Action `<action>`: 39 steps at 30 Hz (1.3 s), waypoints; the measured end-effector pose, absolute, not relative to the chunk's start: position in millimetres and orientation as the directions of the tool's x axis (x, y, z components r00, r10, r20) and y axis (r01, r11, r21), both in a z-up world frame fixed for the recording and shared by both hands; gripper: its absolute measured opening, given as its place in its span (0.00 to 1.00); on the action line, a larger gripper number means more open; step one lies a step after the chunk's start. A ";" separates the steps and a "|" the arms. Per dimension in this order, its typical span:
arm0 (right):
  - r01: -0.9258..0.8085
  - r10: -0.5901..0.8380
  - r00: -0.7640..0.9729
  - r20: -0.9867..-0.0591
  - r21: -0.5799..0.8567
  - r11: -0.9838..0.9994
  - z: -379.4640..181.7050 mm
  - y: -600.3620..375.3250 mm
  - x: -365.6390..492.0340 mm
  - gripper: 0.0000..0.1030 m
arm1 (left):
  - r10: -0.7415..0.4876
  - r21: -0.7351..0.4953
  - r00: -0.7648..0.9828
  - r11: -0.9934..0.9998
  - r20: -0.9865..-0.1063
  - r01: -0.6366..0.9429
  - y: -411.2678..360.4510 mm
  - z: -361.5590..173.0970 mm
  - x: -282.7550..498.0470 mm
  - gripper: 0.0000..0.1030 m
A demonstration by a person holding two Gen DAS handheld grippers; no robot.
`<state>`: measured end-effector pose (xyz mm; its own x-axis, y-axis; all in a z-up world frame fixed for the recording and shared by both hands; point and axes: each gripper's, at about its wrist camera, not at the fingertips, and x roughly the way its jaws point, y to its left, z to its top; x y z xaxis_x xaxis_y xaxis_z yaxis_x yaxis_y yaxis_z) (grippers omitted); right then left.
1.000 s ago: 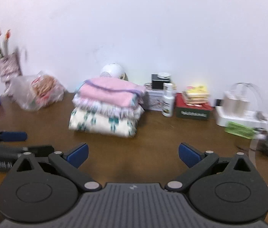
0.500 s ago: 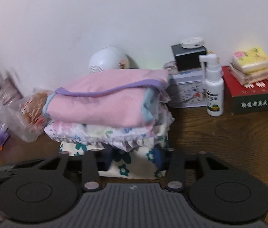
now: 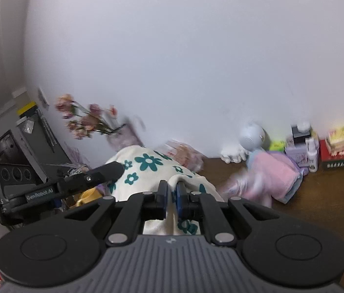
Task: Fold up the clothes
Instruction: 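Pull the cream floral shirt off the stack with both grippers onto the table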
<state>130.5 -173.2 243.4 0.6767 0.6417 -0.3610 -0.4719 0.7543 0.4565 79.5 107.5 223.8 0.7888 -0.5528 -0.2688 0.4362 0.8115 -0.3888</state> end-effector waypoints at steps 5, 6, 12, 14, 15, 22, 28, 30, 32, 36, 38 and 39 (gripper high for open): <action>-0.284 0.319 0.751 -0.578 0.152 0.947 189.8 -145.2 118.0 0.27 | -0.402 -0.316 0.742 0.911 -0.536 0.266 92.1 146.1 74.9 0.20; -0.294 0.303 0.754 -0.583 0.114 0.949 179.7 -143.6 102.3 0.30 | -0.403 -0.323 0.731 0.910 -0.551 0.258 101.2 131.6 61.0 0.20; -0.503 0.388 0.718 -0.578 -0.045 0.863 112.1 -123.2 -23.1 0.64 | -0.436 -0.282 0.712 0.900 -0.551 0.333 118.5 53.9 -41.9 0.40; -0.558 0.387 0.708 -0.591 -0.132 0.819 84.9 -106.4 -53.4 0.64 | -0.456 -0.211 0.707 0.887 -0.540 0.411 97.8 44.5 -73.3 0.43; -0.560 0.361 0.720 -0.593 -0.188 0.807 71.9 -97.7 -59.9 0.63 | -0.468 -0.169 0.708 0.875 -0.528 0.453 89.1 39.8 -82.3 0.48; -0.520 0.261 0.740 -0.619 -0.281 0.807 28.9 -83.2 -33.1 0.55 | -0.308 0.107 0.758 0.891 -0.575 0.442 35.3 14.6 -73.3 0.53; -0.460 0.255 0.744 -0.617 -0.198 0.866 17.4 -92.6 -13.9 0.16 | -0.262 0.113 0.748 0.906 -0.609 0.409 35.2 4.2 -55.0 0.53; -0.406 0.246 0.771 -0.587 -0.156 0.901 26.4 -95.9 -11.5 0.11 | -0.245 0.134 0.758 0.907 -0.604 0.400 32.2 4.1 -58.3 0.53; -0.393 0.281 0.785 -0.552 -0.093 0.915 43.9 -100.7 -15.4 0.11 | -0.209 0.168 0.779 0.913 -0.591 0.372 27.4 5.0 -60.5 0.53; -0.435 0.393 0.771 -0.500 0.037 0.900 79.2 -110.4 -26.3 0.11 | -0.170 0.169 0.825 0.938 -0.539 0.304 25.9 12.4 -64.9 0.53; -0.443 0.410 0.766 -0.495 0.057 0.895 87.3 -114.2 -32.7 0.11 | -0.165 0.130 0.842 0.955 -0.513 0.266 34.9 16.2 -66.8 0.55; -0.440 0.410 0.764 -0.499 0.062 0.896 88.5 -117.3 -35.2 0.11 | -0.163 0.104 0.847 0.963 -0.507 0.247 42.4 16.5 -66.8 0.55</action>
<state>-35.2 -117.3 88.5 0.7638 0.4101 -0.4985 -0.4404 0.8957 0.0621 -66.8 42.4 16.5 0.8467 -0.1628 -0.5066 0.2473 0.9634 0.1037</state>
